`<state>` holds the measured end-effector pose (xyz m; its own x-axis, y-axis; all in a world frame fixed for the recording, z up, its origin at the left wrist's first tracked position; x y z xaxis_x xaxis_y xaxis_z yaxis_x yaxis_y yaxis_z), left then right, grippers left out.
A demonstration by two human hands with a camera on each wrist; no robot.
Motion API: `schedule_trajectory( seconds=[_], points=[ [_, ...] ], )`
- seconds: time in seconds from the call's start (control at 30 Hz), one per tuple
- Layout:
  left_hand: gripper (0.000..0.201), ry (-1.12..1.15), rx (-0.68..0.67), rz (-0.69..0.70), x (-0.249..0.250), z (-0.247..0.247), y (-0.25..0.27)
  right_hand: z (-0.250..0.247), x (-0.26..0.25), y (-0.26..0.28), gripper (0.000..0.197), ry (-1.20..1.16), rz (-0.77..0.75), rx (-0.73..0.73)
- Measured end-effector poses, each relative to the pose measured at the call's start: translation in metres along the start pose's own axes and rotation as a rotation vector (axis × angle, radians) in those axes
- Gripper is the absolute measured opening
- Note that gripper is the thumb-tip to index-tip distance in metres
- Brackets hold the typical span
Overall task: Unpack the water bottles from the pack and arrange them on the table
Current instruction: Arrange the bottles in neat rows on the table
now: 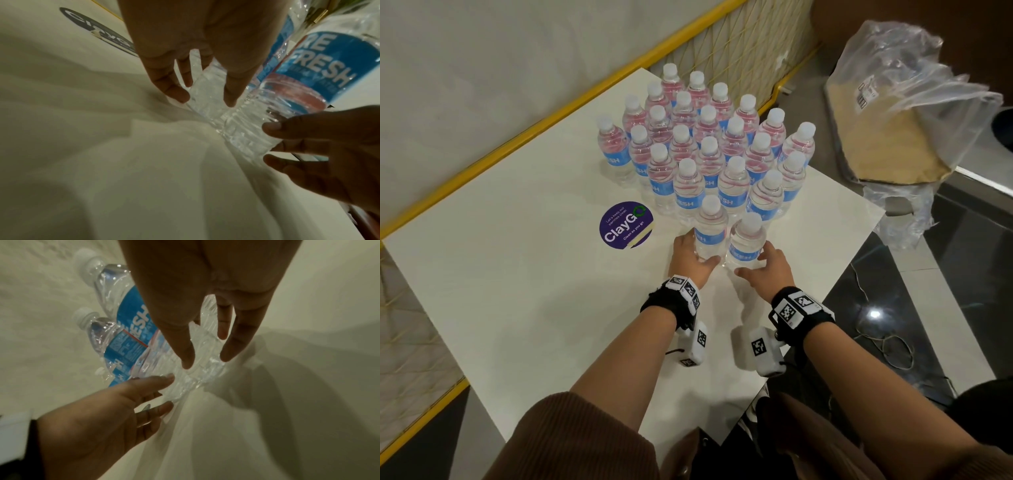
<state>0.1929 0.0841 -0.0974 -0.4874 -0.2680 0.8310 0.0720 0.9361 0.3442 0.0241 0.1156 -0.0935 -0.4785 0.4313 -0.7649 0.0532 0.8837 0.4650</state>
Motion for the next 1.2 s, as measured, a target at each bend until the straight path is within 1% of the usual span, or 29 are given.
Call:
schedule_trajectory(
  seconds=[0.07, 0.23, 0.33, 0.47, 0.53, 0.7, 1.0, 1.1, 1.2],
  points=[
    [0.071, 0.012, 0.021, -0.033, -0.003, 0.000, 0.000, 0.001, 0.001, 0.000, 0.068, 0.006, 0.018, 0.000],
    [0.069, 0.014, 0.026, -0.102, 0.005, -0.003, -0.008, 0.003, -0.006, -0.005, 0.071, -0.029, 0.043, 0.004],
    [0.067, 0.008, 0.028, -0.121, 0.007, -0.006, -0.013, 0.000, -0.008, -0.009, 0.070, -0.013, 0.061, 0.006],
    [0.055, 0.041, 0.034, -0.120, 0.006, -0.010, -0.016, -0.001, -0.011, -0.009, 0.068, -0.018, 0.065, 0.020],
    [0.053, 0.054, 0.036, -0.120, 0.007, -0.010, -0.017, 0.000, -0.012, -0.011, 0.069, -0.027, 0.067, 0.025],
    [0.063, 0.108, 0.052, -0.113, 0.010, -0.009, -0.019, 0.001, -0.017, -0.013, 0.069, -0.045, 0.075, 0.031],
    [0.064, 0.136, 0.042, -0.142, 0.011, -0.007, -0.020, -0.001, -0.018, -0.013, 0.068, -0.111, 0.102, 0.045],
    [0.078, 0.171, 0.062, -0.162, 0.011, -0.006, -0.018, -0.002, -0.014, -0.013, 0.078, -0.160, 0.124, 0.054],
    [0.096, 0.202, 0.074, -0.161, 0.013, -0.006, -0.016, -0.004, -0.014, -0.015, 0.096, -0.188, 0.114, 0.050]
  ],
)
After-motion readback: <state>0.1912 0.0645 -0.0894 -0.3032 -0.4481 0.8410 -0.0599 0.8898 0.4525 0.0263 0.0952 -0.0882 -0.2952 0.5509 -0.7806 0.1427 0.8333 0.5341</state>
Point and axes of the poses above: each hand's wrist, its own y-axis away from the middle knuckle, its own z-axis out of the palm, x = y × z, the point moved 4 cm from there along -y, towards the middle knuckle, and after that the axes turned 10 degrees about -x, right-handed, at the moved point
